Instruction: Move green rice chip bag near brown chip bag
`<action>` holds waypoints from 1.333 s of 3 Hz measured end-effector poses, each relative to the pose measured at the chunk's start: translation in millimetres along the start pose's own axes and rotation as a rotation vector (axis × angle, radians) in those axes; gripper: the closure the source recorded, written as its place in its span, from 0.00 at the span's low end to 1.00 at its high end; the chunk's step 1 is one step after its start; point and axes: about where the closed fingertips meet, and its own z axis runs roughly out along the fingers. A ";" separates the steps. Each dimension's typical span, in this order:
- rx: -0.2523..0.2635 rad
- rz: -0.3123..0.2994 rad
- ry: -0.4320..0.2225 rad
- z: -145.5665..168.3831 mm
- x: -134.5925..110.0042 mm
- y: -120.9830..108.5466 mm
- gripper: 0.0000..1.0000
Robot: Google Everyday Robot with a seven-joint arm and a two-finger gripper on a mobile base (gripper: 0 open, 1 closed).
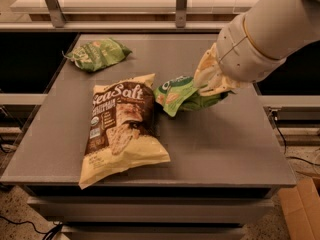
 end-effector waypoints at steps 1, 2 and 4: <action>-0.040 -0.001 -0.020 4.1 -10.3 14.7 1.00; -0.072 -0.001 -0.040 9.0 -19.2 26.5 1.00; -0.124 0.013 -0.075 20.4 -31.5 36.8 0.59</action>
Offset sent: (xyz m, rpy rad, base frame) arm -0.0383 0.0133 -0.0319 -0.0022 0.1263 0.0478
